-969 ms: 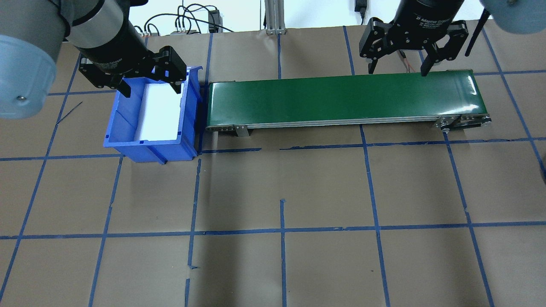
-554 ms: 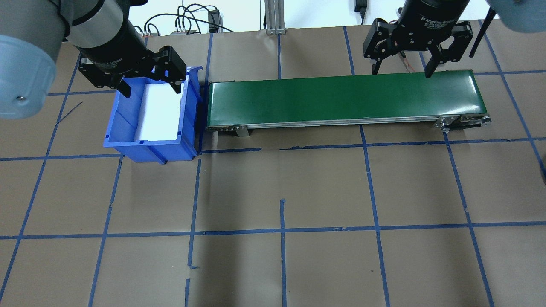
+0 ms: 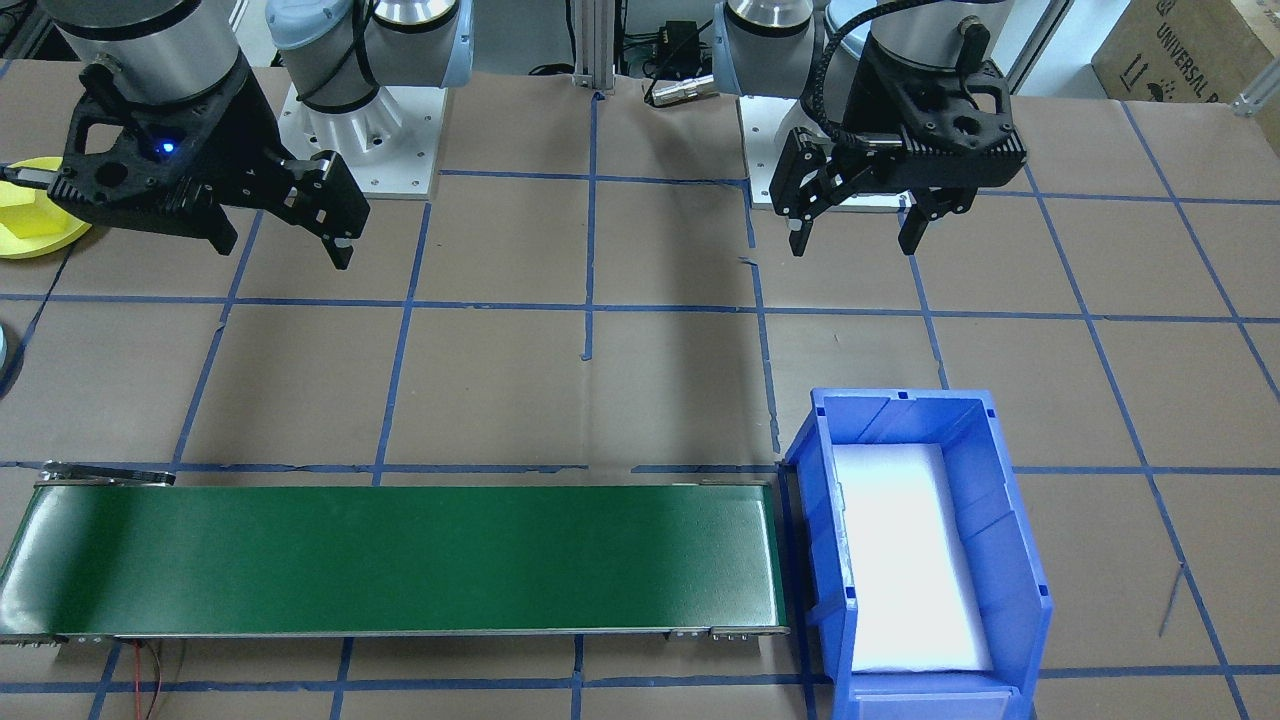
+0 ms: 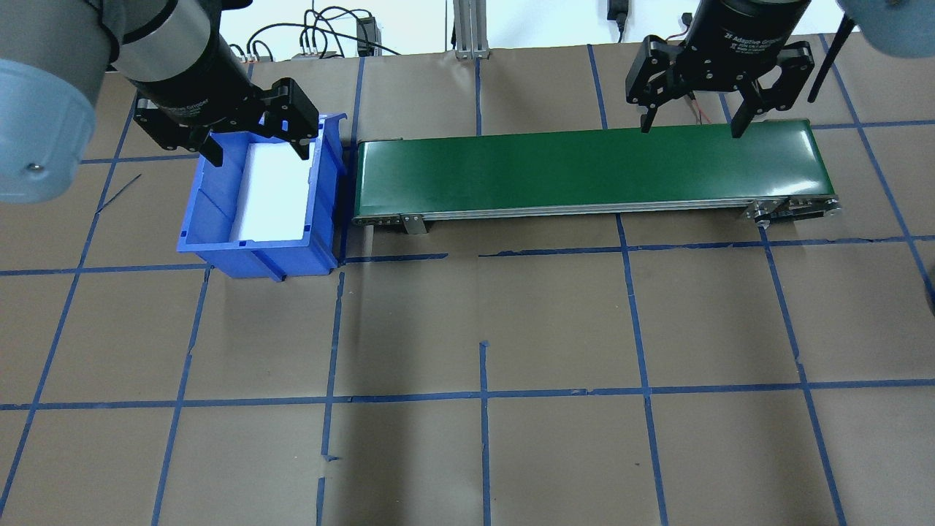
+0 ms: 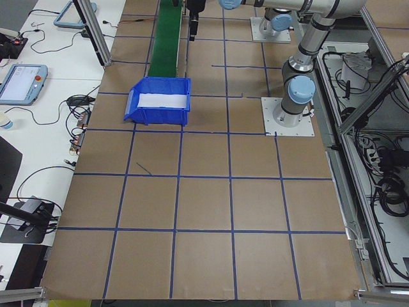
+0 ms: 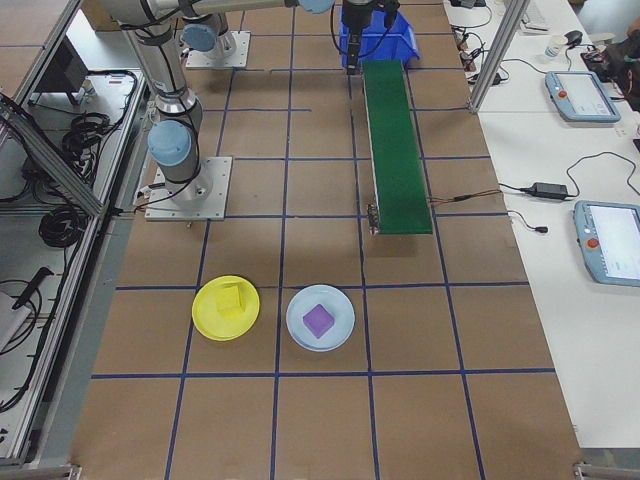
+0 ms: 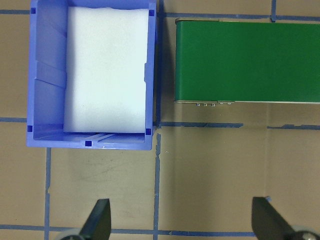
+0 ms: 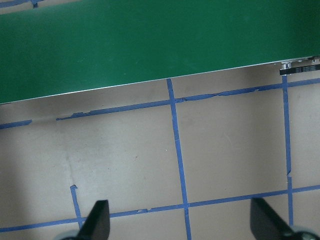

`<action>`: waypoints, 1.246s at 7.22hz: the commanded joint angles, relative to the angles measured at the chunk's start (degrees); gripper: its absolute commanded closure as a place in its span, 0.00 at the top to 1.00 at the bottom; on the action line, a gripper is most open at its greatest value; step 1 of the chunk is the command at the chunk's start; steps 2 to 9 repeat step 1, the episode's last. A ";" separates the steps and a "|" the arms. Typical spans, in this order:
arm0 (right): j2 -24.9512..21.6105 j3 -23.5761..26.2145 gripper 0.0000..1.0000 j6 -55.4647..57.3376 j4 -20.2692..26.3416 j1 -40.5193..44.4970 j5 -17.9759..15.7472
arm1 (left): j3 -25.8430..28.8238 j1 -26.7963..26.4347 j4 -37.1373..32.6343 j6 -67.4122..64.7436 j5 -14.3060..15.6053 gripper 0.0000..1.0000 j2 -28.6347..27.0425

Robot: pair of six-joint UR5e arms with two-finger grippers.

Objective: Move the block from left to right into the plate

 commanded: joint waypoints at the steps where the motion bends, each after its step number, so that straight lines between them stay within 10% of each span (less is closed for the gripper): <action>1: -0.15 0.06 1.00 0.33 0.19 0.35 0.00 | 0.00 0.00 0.03 -0.02 -0.16 1.00 0.00; 9: -0.15 0.06 1.00 0.33 0.19 0.35 0.00 | 0.00 0.00 0.03 -0.02 -0.16 1.00 0.00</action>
